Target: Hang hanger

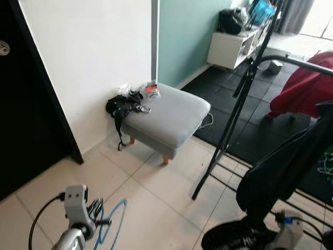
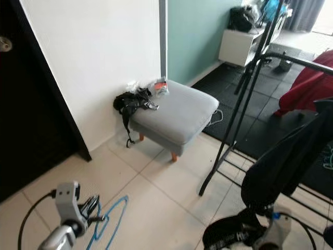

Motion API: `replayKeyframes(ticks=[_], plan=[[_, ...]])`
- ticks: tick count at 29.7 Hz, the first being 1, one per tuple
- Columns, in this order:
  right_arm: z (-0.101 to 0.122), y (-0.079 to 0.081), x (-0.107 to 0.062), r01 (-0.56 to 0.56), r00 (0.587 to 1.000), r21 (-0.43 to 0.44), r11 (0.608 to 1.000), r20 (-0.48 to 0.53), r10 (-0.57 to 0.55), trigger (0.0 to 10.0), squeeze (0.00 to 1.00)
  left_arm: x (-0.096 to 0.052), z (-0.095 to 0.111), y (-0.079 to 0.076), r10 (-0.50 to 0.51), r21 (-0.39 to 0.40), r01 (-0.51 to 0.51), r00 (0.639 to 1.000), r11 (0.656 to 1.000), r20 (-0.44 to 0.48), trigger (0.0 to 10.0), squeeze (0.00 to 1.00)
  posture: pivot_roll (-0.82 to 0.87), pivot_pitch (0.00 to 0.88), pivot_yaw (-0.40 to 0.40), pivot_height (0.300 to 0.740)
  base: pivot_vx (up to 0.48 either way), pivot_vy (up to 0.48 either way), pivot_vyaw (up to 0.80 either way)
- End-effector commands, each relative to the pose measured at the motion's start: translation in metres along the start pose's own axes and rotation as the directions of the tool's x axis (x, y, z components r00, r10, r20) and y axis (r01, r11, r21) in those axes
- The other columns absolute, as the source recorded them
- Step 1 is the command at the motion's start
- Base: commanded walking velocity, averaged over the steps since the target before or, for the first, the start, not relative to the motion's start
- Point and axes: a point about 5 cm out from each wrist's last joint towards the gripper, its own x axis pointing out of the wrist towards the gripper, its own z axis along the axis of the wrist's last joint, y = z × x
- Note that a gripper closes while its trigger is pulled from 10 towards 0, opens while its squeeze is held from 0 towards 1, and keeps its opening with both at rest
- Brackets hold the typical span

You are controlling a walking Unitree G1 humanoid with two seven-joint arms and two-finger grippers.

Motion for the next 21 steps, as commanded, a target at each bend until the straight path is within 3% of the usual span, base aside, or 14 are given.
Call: replayKeyframes(ticks=[1, 14, 21], plan=[[0.003, -0.001, 0.001, -0.001, 1.000, 0.019, 1.000, 0.013, 0.001, 10.0, 0.00, -0.005, -0.006, 0.001, 0.011, 0.003, -0.011, 1.000, 1.000, -0.017, 10.0, 0.00, -0.02, 0.093, -0.072, 0.740, 0.000, 0.000, 0.59], [0.003, -0.005, 0.000, 0.002, 1.000, 0.038, 0.999, -0.001, -0.002, 10.0, 0.00, -0.009, -0.007, 0.000, 0.007, 0.005, -0.007, 1.000, 1.000, -0.018, 10.0, 0.00, -0.03, 0.107, -0.073, 0.740, 0.000, 0.000, 0.59], [0.014, 0.024, 0.009, -0.035, 0.999, 0.032, 0.999, 0.025, 0.034, 10.0, 0.00, -0.007, -0.005, 0.006, 0.014, 0.009, -0.014, 1.000, 1.000, -0.023, 10.0, 0.00, -0.03, 0.112, -0.059, 0.740, 0.000, 0.000, 0.59]])
